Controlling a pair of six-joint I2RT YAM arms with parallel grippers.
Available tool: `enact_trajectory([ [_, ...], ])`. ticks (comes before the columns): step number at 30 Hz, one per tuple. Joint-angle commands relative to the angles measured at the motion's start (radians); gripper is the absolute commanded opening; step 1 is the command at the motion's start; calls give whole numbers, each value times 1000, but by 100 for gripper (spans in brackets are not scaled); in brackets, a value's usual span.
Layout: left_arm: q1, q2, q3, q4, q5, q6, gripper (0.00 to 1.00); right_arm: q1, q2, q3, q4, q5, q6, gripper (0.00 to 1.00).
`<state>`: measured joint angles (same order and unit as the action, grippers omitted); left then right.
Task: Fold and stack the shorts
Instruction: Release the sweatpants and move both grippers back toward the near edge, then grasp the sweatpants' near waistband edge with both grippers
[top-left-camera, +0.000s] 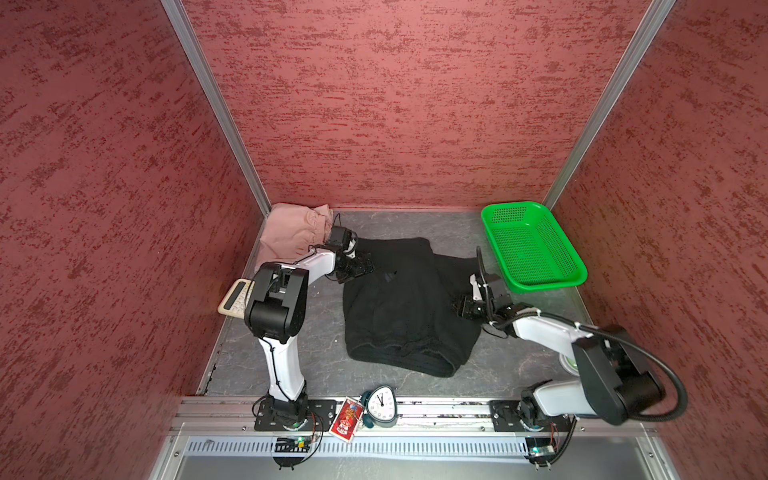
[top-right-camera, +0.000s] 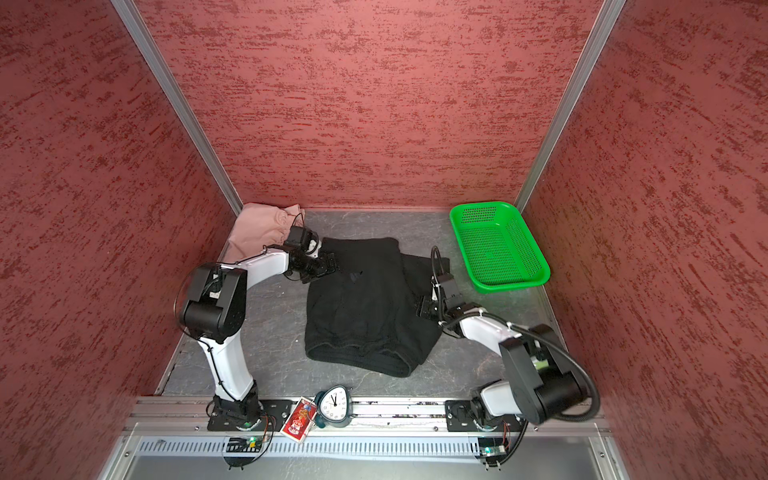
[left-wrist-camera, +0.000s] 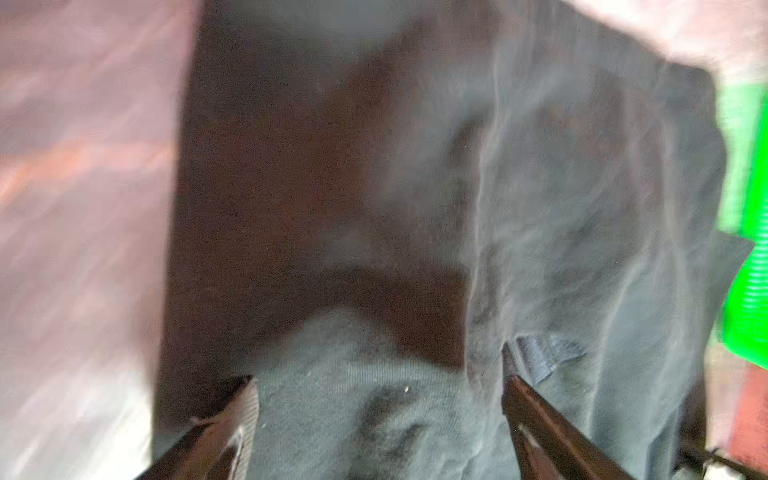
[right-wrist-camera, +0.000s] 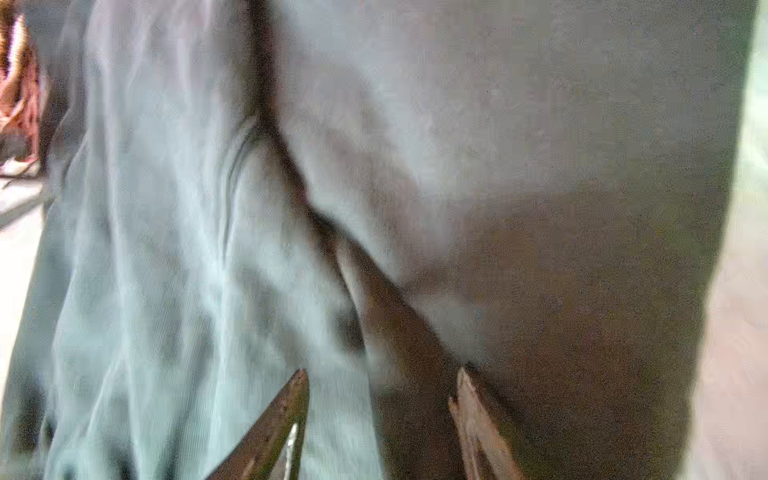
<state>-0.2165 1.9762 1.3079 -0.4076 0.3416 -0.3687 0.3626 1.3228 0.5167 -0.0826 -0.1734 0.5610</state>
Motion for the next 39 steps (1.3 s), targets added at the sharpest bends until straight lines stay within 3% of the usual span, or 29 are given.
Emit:
enact_trajectory([
  [1,-19,80,115,20,62,83,97,0,-152,-1,-71,27,5,58],
  [6,-26,91,309,-69,74,149,99,6,-220,149,-120,-27,-156,61],
  [9,-3,-30,302,-114,34,159,99,6,-136,240,-103,-48,-198,62],
  [12,12,-182,238,-214,-85,160,99,15,-3,325,-53,-67,-232,66],
  [14,14,-281,152,-280,-154,130,99,43,101,398,-20,-71,-273,67],
  [17,10,-477,-87,-276,-165,62,98,97,294,586,-48,-96,-374,69],
  [20,-16,-676,-318,-250,-121,-6,79,114,425,738,-91,-126,-414,69],
  [22,-74,-772,-408,-294,-150,-57,71,114,448,748,-56,-130,-404,69],
  [25,-188,-830,-464,-397,-232,-139,73,114,462,766,-69,-143,-408,69],
  [31,-367,-829,-524,-544,-345,-286,74,114,457,741,-105,-104,-417,69],
  [35,-498,-825,-529,-558,-419,-338,59,114,464,747,-117,-114,-423,69],
  [39,-584,-784,-516,-577,-501,-343,60,114,414,716,-145,-151,-431,69],
])
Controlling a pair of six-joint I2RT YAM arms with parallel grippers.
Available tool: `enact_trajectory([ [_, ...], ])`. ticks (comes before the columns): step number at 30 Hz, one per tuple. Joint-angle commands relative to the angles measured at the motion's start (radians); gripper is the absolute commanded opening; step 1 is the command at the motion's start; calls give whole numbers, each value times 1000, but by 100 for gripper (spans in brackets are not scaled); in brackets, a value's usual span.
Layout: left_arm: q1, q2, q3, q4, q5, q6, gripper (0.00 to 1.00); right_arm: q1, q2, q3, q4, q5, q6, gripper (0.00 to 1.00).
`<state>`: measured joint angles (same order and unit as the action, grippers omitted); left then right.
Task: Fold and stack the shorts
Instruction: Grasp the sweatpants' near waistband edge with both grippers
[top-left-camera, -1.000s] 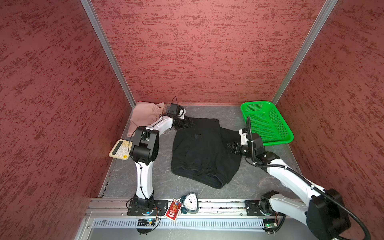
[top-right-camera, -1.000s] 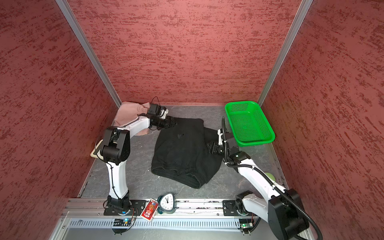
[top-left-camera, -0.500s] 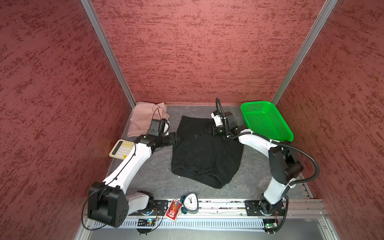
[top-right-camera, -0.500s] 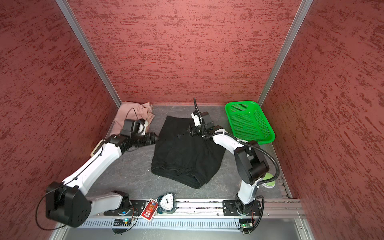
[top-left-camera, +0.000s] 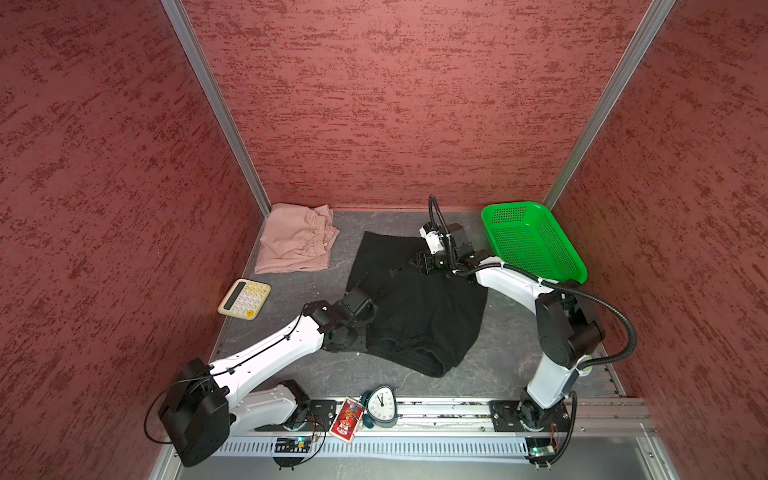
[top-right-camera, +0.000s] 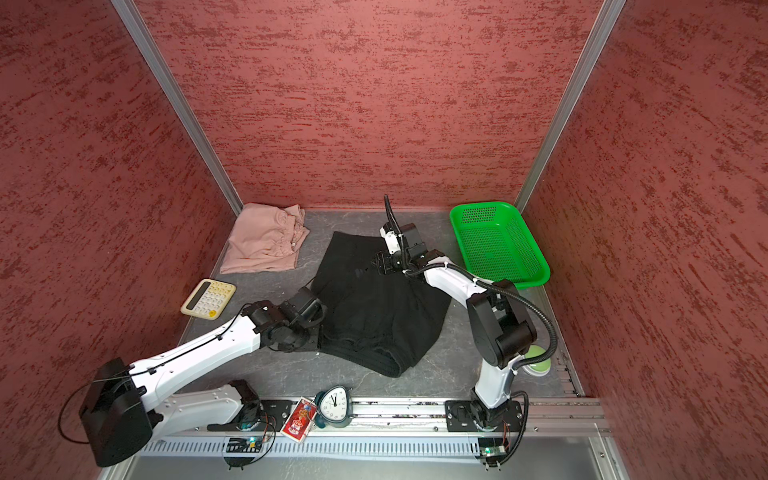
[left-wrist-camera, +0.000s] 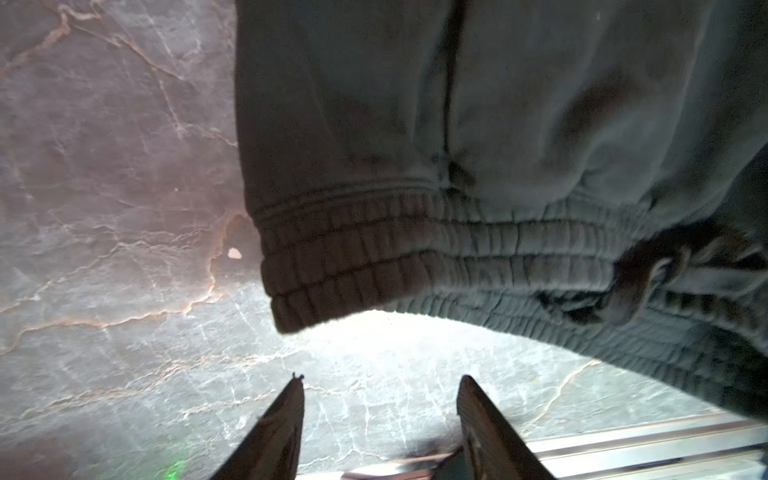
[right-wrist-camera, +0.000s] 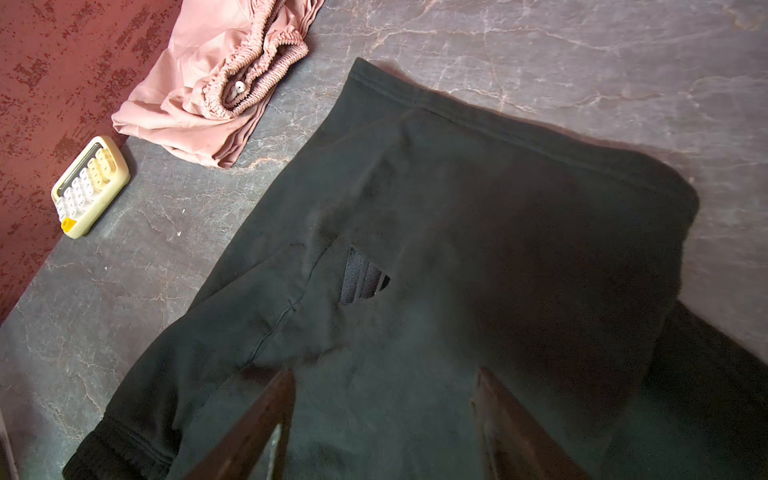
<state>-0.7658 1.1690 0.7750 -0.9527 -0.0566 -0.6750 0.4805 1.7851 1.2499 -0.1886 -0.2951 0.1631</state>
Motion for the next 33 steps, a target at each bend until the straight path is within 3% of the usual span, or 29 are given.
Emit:
enact_trajectory([
  [1,-42,41,20,-28,-122,-28,61,-2,-70,-30,-69,-16,-37,69],
  [7,-41,181,82,-33,-266,61,64,91,-317,-167,-377,145,-17,72],
  [11,-17,233,95,10,-255,136,65,197,-505,-263,-587,168,125,75],
  [15,-13,255,111,18,-231,165,65,321,-657,-324,-674,209,291,75],
  [19,-11,254,83,74,-212,179,65,461,-679,-352,-663,282,386,75],
  [23,-17,291,86,83,-207,177,64,554,-594,-377,-653,332,411,75],
  [24,-19,294,84,81,-210,167,57,570,-575,-380,-651,345,413,75],
  [26,-13,296,67,76,-222,132,23,591,-543,-405,-635,371,424,72],
  [27,-6,293,62,69,-231,115,16,593,-534,-420,-623,376,430,71],
  [31,42,274,51,65,-244,96,6,593,-511,-470,-575,400,432,59],
  [33,70,260,56,72,-250,104,1,593,-501,-489,-552,378,433,42],
])
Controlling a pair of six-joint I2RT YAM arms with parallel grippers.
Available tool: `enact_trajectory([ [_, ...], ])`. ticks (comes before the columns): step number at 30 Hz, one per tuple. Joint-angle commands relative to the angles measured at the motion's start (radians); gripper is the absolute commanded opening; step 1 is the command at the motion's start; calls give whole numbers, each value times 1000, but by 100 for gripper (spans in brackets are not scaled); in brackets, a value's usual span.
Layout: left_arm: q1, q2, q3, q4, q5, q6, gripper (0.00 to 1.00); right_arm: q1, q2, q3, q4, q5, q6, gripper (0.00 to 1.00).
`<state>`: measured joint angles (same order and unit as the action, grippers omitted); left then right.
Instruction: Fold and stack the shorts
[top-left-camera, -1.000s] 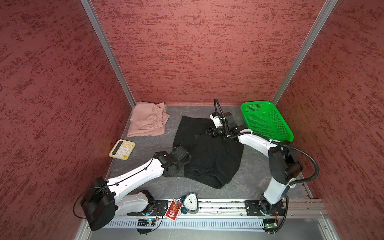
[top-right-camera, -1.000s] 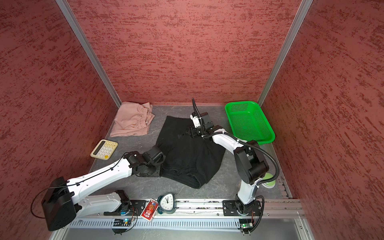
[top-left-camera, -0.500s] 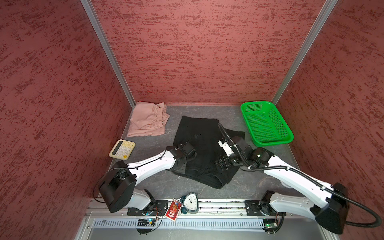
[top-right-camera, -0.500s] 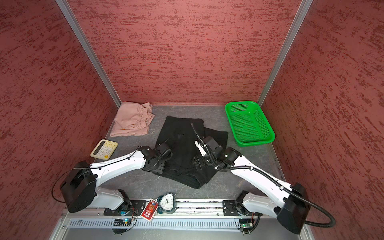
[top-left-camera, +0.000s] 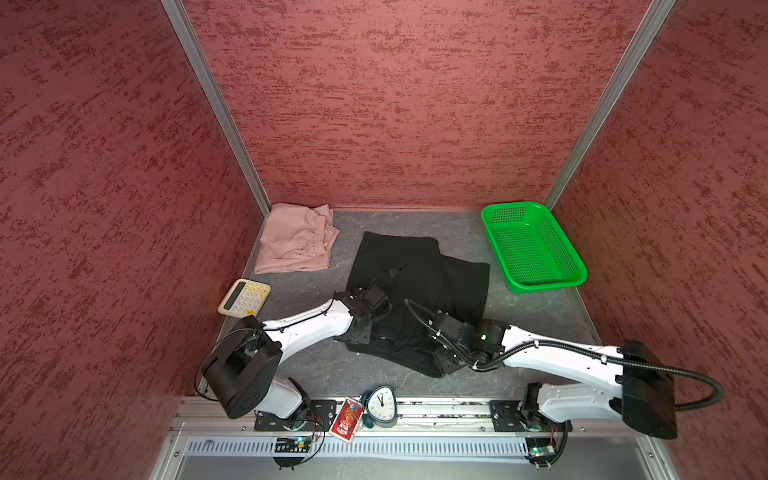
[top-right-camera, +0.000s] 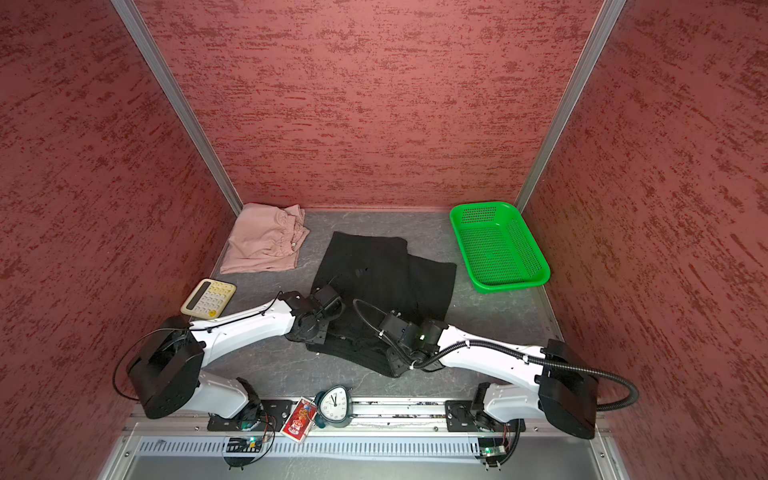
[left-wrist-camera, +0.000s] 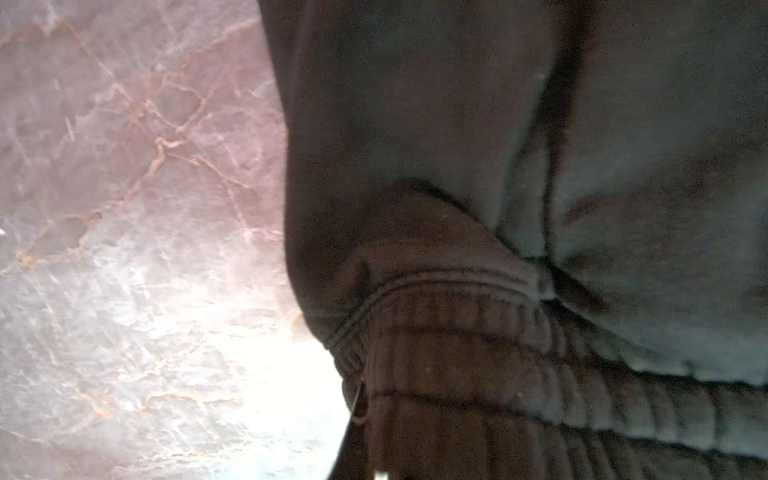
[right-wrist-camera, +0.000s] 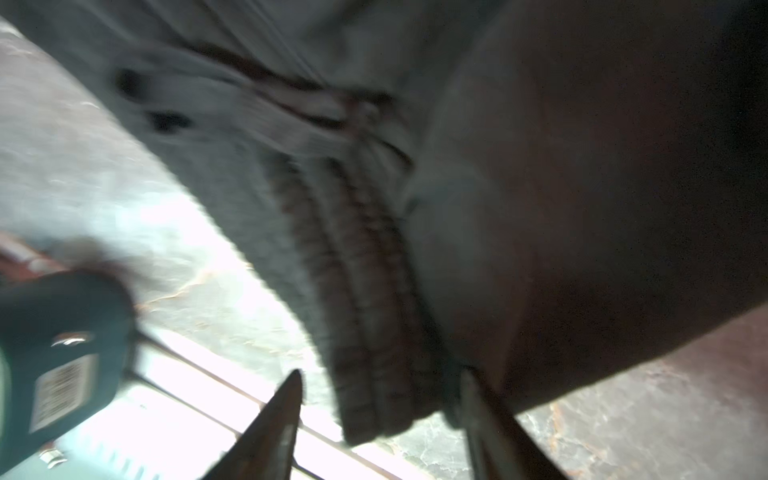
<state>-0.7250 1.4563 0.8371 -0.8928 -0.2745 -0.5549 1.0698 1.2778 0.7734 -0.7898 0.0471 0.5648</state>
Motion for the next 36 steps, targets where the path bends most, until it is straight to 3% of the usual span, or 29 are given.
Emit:
enact_trajectory([
  [1,49,-34,-1,15,-31,-12,0,6,10,-20,58,13,33,35],
  [5,126,-79,3,35,-14,4,0,51,-18,-30,70,-31,43,22],
  [8,196,-136,-19,71,46,13,0,84,-59,-15,53,-23,38,24],
  [11,251,-213,-75,132,112,3,0,97,-100,-12,59,-22,22,43],
  [16,353,-350,-194,171,179,-82,0,104,-149,-31,78,-50,7,55],
  [20,437,-415,-269,207,232,-106,5,89,-229,-4,94,49,-13,74],
  [27,547,-413,-322,307,285,-67,9,-224,-197,-21,307,4,-63,81],
  [32,605,-433,-298,334,320,-28,9,-411,-35,-11,486,-63,-115,81],
  [36,669,-453,-318,344,372,-38,9,-483,104,8,545,-73,-147,80],
])
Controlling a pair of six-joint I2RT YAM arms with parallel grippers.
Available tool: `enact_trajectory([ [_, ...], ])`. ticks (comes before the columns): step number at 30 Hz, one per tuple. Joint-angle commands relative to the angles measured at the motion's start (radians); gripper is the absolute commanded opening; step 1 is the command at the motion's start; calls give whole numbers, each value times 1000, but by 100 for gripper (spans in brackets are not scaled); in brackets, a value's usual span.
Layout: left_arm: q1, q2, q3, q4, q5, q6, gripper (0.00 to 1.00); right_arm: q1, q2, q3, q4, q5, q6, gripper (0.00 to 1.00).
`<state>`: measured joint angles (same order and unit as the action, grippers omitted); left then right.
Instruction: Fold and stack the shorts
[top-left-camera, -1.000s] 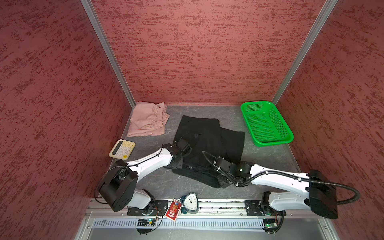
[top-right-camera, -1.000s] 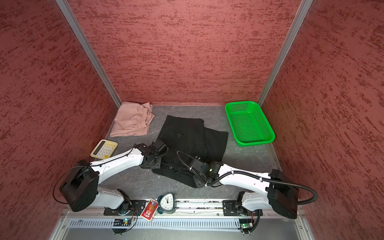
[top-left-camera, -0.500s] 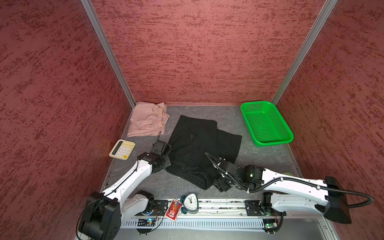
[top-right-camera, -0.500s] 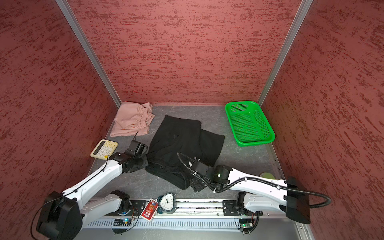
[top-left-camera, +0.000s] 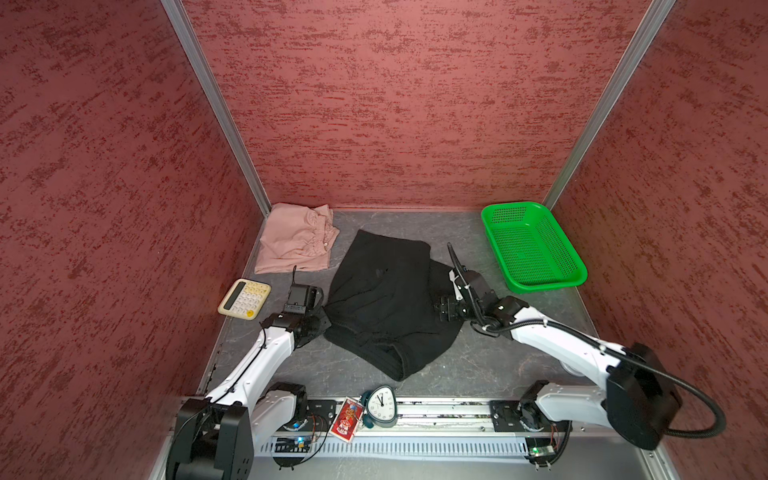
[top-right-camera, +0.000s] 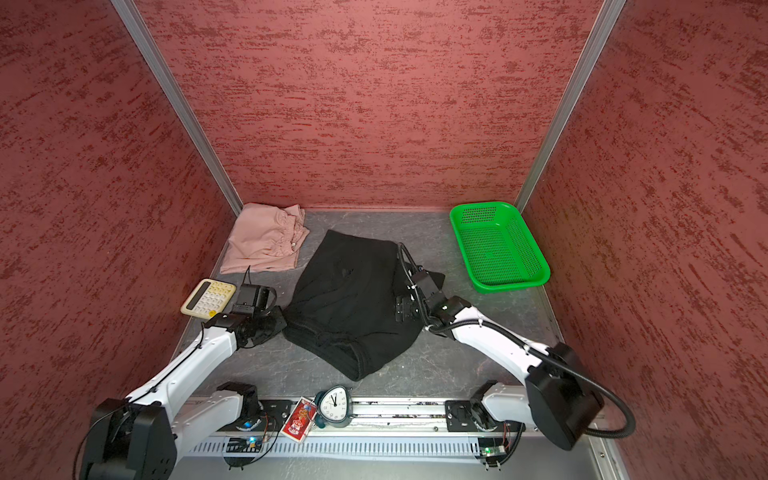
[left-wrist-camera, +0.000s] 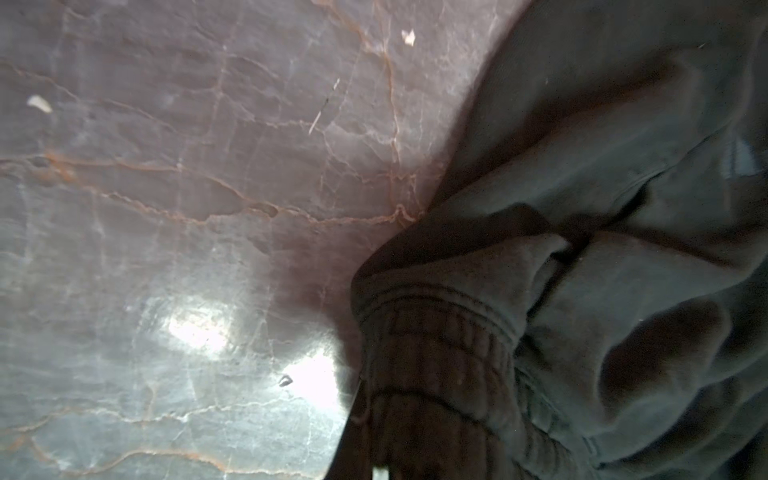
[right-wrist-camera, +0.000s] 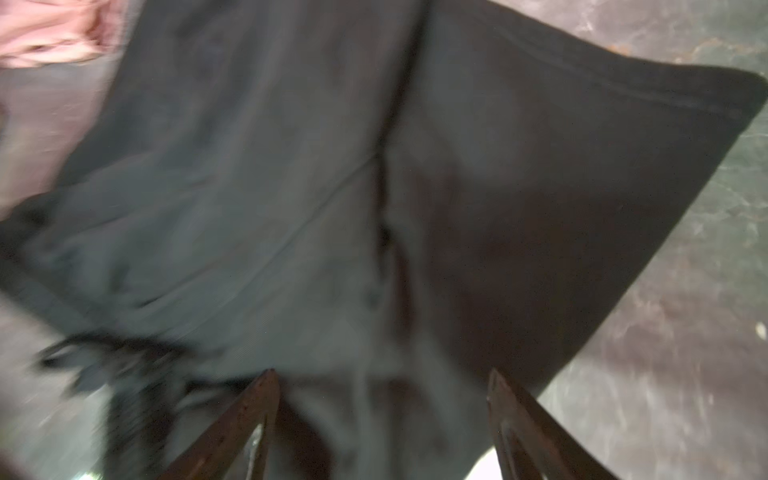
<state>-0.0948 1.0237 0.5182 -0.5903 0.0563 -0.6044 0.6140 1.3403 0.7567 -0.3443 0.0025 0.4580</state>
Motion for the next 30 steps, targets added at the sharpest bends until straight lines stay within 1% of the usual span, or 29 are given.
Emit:
enact_trajectory([
  [1,71,-25,-15,63,76,2,9,-44,66,22,121,-45,-43,80],
  [2,95,-25,-28,80,112,-6,9,-55,83,16,144,-59,-41,80],
  [4,137,-18,-44,96,140,-17,9,-77,121,10,178,-86,-36,81],
  [5,151,-10,-47,94,142,-19,13,-88,154,12,180,-92,-30,82],
  [6,167,-3,-50,93,148,-16,24,-100,172,13,182,-99,-24,82],
  [8,187,10,-48,92,157,-3,34,-119,193,12,190,-119,-13,83],
  [9,195,14,-45,96,162,7,47,-127,197,18,196,-135,-19,83],
  [10,197,15,-36,97,167,16,66,-127,197,35,193,-145,-40,83],
  [11,198,15,-25,95,170,19,87,-126,196,53,185,-146,-59,83],
  [12,199,12,-8,93,179,28,100,-126,195,84,177,-152,-83,83],
  [14,198,-1,29,79,184,32,99,-126,201,135,169,-162,-124,82],
  [16,198,-19,68,54,187,36,99,-129,242,188,163,-180,-148,82],
  [18,198,-29,116,9,184,46,99,-134,312,236,157,-177,-154,81],
  [20,192,-35,150,-29,176,52,99,-143,370,257,187,-190,-143,77],
  [24,179,-64,164,-90,140,53,99,-172,472,273,253,-239,-111,69],
  [27,179,-86,158,-122,99,56,99,-203,488,251,281,-242,-91,64],
  [28,178,-94,154,-114,107,56,99,-214,484,236,291,-242,-84,62],
  [30,167,-101,138,-60,165,51,99,-240,462,191,308,-246,-65,59],
])
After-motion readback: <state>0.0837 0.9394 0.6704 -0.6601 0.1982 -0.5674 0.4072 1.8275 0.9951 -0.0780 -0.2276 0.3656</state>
